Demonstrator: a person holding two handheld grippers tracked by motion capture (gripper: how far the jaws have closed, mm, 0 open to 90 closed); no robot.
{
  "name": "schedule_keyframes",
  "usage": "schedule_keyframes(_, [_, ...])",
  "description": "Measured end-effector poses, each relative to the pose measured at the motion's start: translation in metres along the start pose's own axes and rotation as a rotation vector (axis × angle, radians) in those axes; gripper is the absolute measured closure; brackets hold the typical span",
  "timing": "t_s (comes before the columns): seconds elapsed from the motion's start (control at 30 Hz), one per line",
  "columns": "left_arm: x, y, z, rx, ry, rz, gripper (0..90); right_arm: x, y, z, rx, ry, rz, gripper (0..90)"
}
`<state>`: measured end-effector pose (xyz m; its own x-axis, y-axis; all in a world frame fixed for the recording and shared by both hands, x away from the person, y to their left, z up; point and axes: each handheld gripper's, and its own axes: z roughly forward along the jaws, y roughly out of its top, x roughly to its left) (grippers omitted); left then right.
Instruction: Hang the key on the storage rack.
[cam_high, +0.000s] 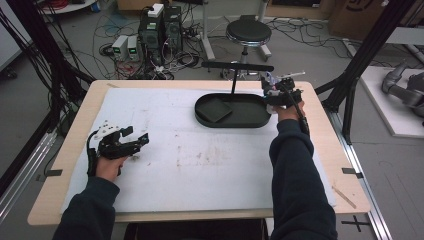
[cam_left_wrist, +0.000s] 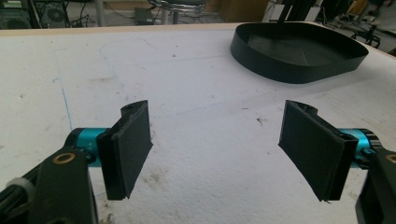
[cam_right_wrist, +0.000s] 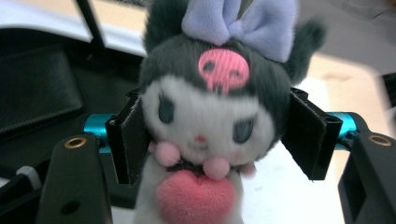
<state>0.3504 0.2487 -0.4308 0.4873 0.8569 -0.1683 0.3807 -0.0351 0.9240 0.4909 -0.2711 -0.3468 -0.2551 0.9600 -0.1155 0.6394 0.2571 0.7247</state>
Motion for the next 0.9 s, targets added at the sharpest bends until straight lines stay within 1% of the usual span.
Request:
schedule_keyframes(0.07, [0.000, 0.000, 0.000, 0.000, 0.000, -0.001, 24.8, 0.005, -0.002, 0.006, 0.007, 0.040, 0.008, 30.4])
schedule_keyframes(0.1, [0.001, 0.000, 0.000, -0.002, -0.002, -0.004, 24.8, 0.008, -0.001, 0.008, 0.000, 0.055, 0.005, 30.2])
schedule_keyframes(0.2, [0.002, 0.000, -0.001, -0.002, 0.001, -0.005, 24.8, 0.016, 0.000, 0.009, -0.011, 0.063, -0.031, 29.0])
schedule_keyframes(0.23, [0.002, 0.000, 0.000, -0.005, 0.000, -0.008, 24.8, 0.018, 0.001, 0.010, -0.012, 0.068, -0.037, 28.7])
schedule_keyframes(0.27, [0.002, 0.000, 0.000, -0.004, 0.000, -0.008, 24.8, 0.019, 0.000, 0.010, -0.013, 0.082, -0.034, 28.1])
schedule_keyframes(0.4, [0.000, 0.000, 0.000, -0.001, -0.002, -0.001, 24.9, 0.021, -0.001, 0.011, 0.002, 0.108, -0.011, 24.7])
schedule_keyframes(0.53, [0.000, 0.000, 0.000, 0.001, 0.000, 0.002, 24.8, 0.018, -0.002, 0.005, -0.002, 0.137, -0.013, 23.5])
schedule_keyframes(0.6, [-0.001, 0.000, 0.000, 0.002, 0.002, -0.005, 24.8, 0.015, -0.002, 0.001, -0.016, 0.132, -0.016, 23.0])
schedule_keyframes(0.63, [-0.001, 0.000, 0.000, 0.004, 0.004, -0.004, 24.8, 0.014, -0.002, -0.001, -0.020, 0.125, -0.013, 21.1])
schedule_keyframes(0.7, [-0.001, 0.000, 0.000, 0.004, 0.004, -0.002, 24.8, 0.010, -0.002, -0.005, -0.037, 0.113, -0.016, 20.5])
schedule_keyframes(0.77, [-0.002, 0.000, -0.001, 0.008, 0.008, 0.002, 24.8, 0.007, -0.002, -0.008, -0.048, 0.091, -0.008, 20.6])
schedule_keyframes(0.83, [-0.002, -0.001, -0.001, 0.006, 0.010, -0.002, 24.8, 0.002, -0.003, -0.013, -0.056, 0.090, 0.006, 20.6])
schedule_keyframes(0.9, [-0.001, -0.001, -0.001, 0.006, 0.011, -0.001, 24.8, -0.002, -0.004, -0.018, -0.064, 0.069, 0.004, 20.6])
